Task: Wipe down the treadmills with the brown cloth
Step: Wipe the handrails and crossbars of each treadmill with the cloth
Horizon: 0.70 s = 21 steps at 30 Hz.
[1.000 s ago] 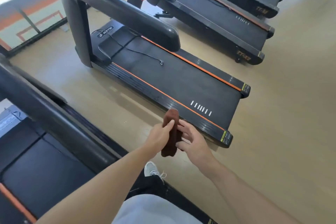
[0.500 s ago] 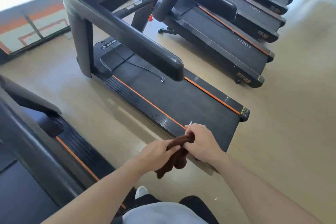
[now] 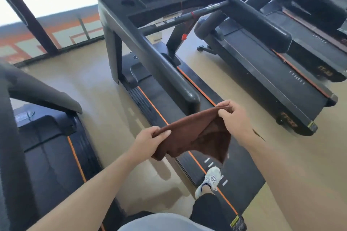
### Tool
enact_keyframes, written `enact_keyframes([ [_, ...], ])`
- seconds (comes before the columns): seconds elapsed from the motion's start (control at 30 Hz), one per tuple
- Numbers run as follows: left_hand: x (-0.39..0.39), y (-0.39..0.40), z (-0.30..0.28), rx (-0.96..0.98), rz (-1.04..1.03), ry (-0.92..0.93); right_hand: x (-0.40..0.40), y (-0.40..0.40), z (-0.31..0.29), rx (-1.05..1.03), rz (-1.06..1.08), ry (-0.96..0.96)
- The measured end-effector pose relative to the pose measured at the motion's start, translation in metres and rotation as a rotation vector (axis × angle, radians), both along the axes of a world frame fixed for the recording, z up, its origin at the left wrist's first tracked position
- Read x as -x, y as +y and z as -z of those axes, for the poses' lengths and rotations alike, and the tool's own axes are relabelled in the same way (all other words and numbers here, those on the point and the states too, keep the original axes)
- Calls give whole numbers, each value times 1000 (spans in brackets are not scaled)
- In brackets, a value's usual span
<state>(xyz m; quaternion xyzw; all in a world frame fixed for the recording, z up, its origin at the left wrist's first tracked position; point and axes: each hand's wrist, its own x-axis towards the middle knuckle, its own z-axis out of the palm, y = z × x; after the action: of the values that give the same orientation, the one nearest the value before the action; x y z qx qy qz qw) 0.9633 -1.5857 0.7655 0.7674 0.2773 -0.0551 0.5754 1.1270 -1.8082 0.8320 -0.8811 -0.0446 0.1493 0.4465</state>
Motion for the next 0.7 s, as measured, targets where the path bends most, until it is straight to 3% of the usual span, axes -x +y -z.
enact_keyframes([
  [0.27,-130,-14,-39,-167,-472,70,-184,25,-11,-61,-358,190],
  [0.4,-142,-25,-38,-474,-888,121,-225,67,1,196,-566,73],
  [0.47,-159,-44,-38,-196,-863,174,-223,87,7,247,-632,287],
  [0.53,-191,-69,-35,230,-788,163,-203,103,10,234,-663,686],
  [0.6,-219,-82,-17,312,-850,145,-186,120,19,187,-676,853],
  [0.7,-230,-77,7,233,-916,167,-182,145,30,142,-685,842],
])
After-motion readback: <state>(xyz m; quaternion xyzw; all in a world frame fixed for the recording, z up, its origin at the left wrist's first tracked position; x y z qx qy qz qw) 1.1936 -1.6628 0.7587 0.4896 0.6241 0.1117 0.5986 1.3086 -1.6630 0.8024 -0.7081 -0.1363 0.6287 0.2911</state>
